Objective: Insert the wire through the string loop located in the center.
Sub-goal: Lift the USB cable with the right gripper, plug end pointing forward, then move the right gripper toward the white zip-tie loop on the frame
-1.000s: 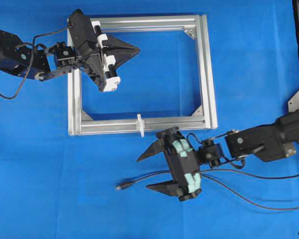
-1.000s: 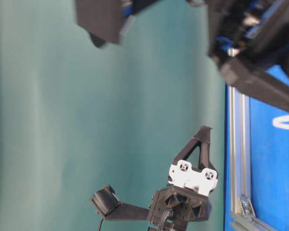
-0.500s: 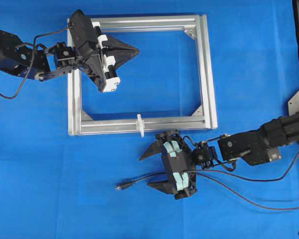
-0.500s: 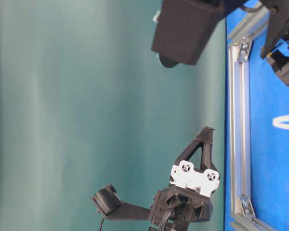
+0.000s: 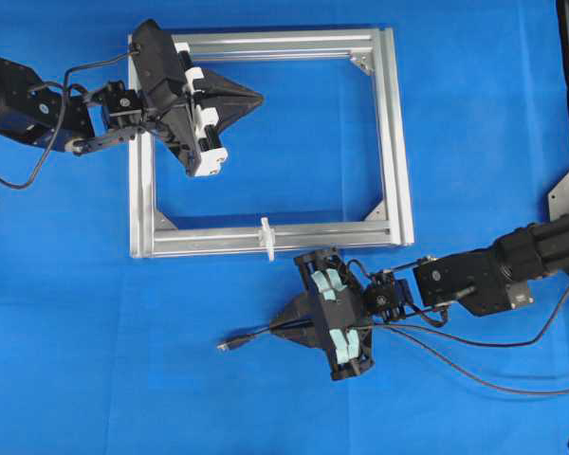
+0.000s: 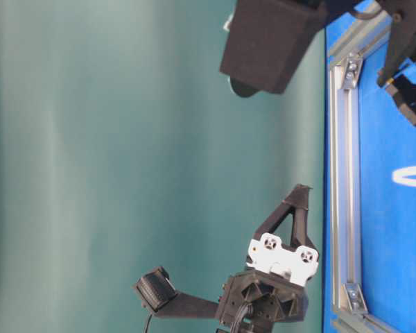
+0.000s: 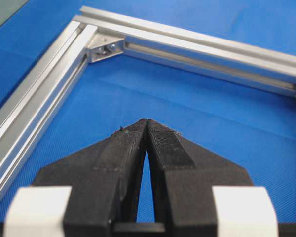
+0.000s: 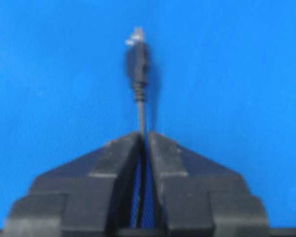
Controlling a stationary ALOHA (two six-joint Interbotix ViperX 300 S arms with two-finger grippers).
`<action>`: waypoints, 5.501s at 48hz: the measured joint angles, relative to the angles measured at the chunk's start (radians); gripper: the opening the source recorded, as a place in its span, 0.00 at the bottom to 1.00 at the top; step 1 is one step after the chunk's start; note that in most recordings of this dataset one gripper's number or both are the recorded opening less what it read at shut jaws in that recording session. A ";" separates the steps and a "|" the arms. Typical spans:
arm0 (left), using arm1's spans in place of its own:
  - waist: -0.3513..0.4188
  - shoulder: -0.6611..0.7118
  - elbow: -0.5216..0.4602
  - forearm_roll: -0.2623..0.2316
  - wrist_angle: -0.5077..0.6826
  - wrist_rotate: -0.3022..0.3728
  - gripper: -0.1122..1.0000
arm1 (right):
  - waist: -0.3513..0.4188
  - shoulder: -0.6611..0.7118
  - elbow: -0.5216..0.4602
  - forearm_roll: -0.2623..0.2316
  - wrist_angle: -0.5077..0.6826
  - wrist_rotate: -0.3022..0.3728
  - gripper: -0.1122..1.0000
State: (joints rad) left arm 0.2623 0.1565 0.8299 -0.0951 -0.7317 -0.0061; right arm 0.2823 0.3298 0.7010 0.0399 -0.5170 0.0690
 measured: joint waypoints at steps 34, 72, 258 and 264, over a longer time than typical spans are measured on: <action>-0.009 -0.011 0.017 0.000 0.000 0.000 0.12 | 0.005 -0.038 -0.005 -0.002 0.035 0.002 0.08; -0.011 -0.011 0.023 0.000 0.000 0.000 0.12 | 0.006 -0.206 -0.003 -0.002 0.219 -0.003 0.08; -0.028 -0.015 0.037 0.000 0.000 0.000 0.12 | -0.215 -0.457 0.279 0.015 0.249 0.003 0.08; -0.028 -0.015 0.037 0.000 0.000 0.000 0.12 | -0.213 -0.459 0.279 0.015 0.249 0.002 0.08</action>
State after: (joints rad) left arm 0.2347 0.1411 0.8667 -0.0951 -0.7317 -0.0061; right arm 0.0690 -0.1289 0.9802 0.0552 -0.2684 0.0706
